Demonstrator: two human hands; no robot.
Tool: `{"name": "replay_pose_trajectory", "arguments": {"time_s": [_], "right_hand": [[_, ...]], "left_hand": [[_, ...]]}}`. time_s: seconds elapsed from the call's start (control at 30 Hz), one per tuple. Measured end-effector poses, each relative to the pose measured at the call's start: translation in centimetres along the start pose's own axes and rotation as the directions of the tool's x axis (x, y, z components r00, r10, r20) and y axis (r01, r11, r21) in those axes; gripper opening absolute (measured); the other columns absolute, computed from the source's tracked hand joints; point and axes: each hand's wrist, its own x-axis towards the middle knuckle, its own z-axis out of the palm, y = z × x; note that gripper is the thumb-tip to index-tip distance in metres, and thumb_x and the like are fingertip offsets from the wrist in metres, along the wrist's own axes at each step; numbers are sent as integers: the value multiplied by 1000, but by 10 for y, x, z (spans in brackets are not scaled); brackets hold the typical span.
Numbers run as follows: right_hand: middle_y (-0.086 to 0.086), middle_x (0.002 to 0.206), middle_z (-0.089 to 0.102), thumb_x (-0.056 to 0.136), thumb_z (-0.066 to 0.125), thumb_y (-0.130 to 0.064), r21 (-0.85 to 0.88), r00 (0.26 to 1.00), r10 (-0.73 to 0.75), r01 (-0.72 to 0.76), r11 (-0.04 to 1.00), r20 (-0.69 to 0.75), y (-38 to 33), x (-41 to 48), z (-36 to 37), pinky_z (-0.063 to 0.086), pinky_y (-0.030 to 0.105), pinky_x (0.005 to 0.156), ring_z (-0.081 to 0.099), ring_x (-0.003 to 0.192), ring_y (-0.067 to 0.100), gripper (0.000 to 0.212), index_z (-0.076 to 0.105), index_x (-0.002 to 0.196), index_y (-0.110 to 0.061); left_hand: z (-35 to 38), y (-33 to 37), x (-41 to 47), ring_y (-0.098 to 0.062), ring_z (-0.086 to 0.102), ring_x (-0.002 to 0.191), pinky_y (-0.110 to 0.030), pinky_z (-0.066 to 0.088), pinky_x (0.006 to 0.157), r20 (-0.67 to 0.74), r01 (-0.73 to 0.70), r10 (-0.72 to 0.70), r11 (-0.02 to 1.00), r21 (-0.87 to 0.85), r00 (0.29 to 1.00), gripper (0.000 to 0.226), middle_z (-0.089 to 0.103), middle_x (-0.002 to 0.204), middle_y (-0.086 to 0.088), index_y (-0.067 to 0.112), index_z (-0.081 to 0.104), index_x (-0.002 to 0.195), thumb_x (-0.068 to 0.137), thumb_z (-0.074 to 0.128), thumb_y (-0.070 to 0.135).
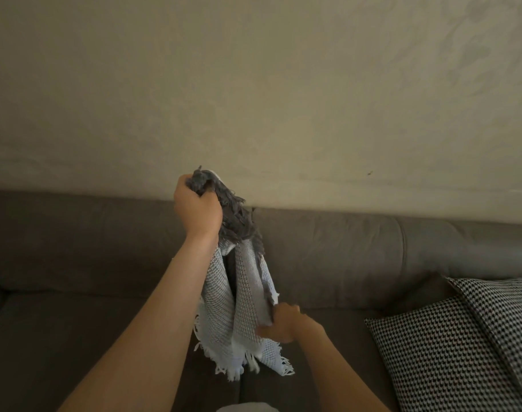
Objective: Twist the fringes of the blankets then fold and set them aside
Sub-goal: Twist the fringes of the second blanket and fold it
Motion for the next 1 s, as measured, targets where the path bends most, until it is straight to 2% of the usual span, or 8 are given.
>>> {"name": "replay_pose_trajectory", "arguments": {"time_s": [0.13, 0.23, 0.33, 0.43, 0.63, 0.8, 0.9, 1.0], "right_hand": [[10, 118, 64, 87, 62, -74, 94, 999, 29, -31, 995, 21, 18, 5, 10, 51, 38, 87, 62, 109, 30, 69, 64, 111, -10], [5, 106, 52, 84, 69, -70, 169, 990, -40, 63, 984, -136, 14, 9, 9, 43, 33, 76, 54, 92, 24, 51, 49, 79, -23], [-3, 104, 47, 92, 73, -51, 260, 916, -156, 264, 929, -371, -2, 0, -3, 40, 24, 73, 50, 82, 13, 42, 45, 74, -26], [-9, 81, 43, 98, 70, -28, 267, 847, -224, 386, 883, -482, -17, -5, -14, 35, 15, 57, 45, 64, 4, 46, 39, 65, -24], [-8, 53, 38, 99, 67, -12, 304, 701, -89, 416, 857, -708, -16, -5, -12, 31, 18, 47, 44, 46, 7, 53, 36, 57, -20], [-1, 67, 56, 97, 55, 4, 316, 460, 88, 446, 837, -884, 8, -22, -35, 43, 37, 51, 52, 55, 12, 21, 53, 85, -14], [4, 95, 66, 94, 47, 12, 336, 380, 151, 486, 806, -912, 11, -40, -54, 53, 47, 64, 63, 74, 24, 41, 45, 122, -18], [2, 115, 65, 90, 52, 0, 283, 292, 204, 262, 923, -934, 19, -46, -68, 40, 41, 85, 56, 98, 27, 49, 53, 136, -16]], "left_hand": [[-1, 0, -4, -21, 60, 79, -37, 51, 73, 20, -3, 3, 1000, 0, 1000, 20, 62, 86, 0, 20, 56, 89, 99, 59, 3], [-1, -2, -8, -21, 63, 83, -37, 54, 74, 73, -12, 12, 1000, -6, 997, 11, 66, 92, -5, 13, 60, 95, 99, 59, 3], [-3, -3, -11, -20, 62, 82, -35, 52, 73, 126, -40, 41, 999, -13, 991, 11, 67, 93, -10, 11, 62, 95, 97, 57, 1], [-5, -3, -12, -17, 58, 78, -33, 48, 69, 149, -57, 59, 998, -16, 987, 17, 64, 88, -5, 14, 60, 90, 96, 56, -1], [-11, -4, -9, -16, 61, 80, -29, 49, 69, 108, -77, 76, 997, 6, 991, 18, 65, 87, 0, 17, 62, 92, 98, 57, 0], [-18, -18, -1, -25, 66, 90, -39, 55, 78, 76, -101, 89, 981, 166, 993, 9, 66, 89, 4, 15, 66, 99, 100, 62, 6], [-21, -28, 0, -26, 65, 94, -44, 56, 83, 77, -50, 32, 967, 249, 997, 7, 63, 93, 2, 16, 62, 101, 103, 64, 10], [-24, -40, -1, -31, 67, 100, -47, 57, 89, 75, -24, 0, 947, 321, 997, 4, 65, 98, -3, 15, 66, 104, 103, 65, 11]]}}
